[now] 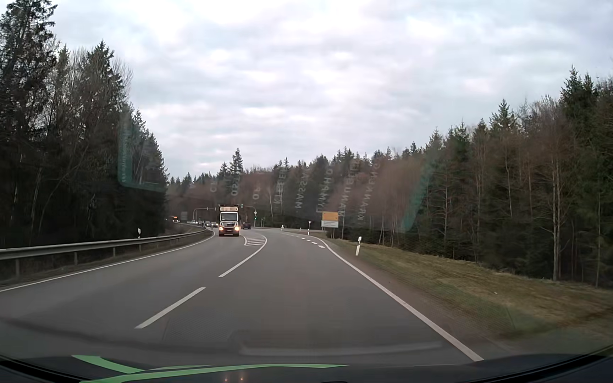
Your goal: Follow the waypoints while adhering to traffic rules and regulations
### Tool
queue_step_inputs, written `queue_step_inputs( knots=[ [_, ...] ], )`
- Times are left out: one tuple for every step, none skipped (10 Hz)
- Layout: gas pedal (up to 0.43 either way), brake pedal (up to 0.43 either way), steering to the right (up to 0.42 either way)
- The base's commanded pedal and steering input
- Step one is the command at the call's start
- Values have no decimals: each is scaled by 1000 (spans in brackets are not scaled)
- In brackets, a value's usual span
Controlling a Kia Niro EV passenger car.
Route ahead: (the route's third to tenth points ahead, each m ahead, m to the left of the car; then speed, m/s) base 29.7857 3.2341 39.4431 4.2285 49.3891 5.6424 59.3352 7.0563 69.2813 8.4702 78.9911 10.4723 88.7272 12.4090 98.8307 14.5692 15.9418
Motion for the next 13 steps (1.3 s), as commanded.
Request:
queue_step_inputs(
  knots=[
    [87, 0, -6],
    [87, 0, -6],
    [87, 0, -6],
    [87, 0, -7],
    [87, 0, -7],
    [79, 0, -7],
    [79, 0, -7],
    [67, 0, -8],
    [59, 0, -8],
    [47, 0, -8],
    [47, 0, -8],
    [47, 0, -8],
    [47, 0, -8]
  ],
)
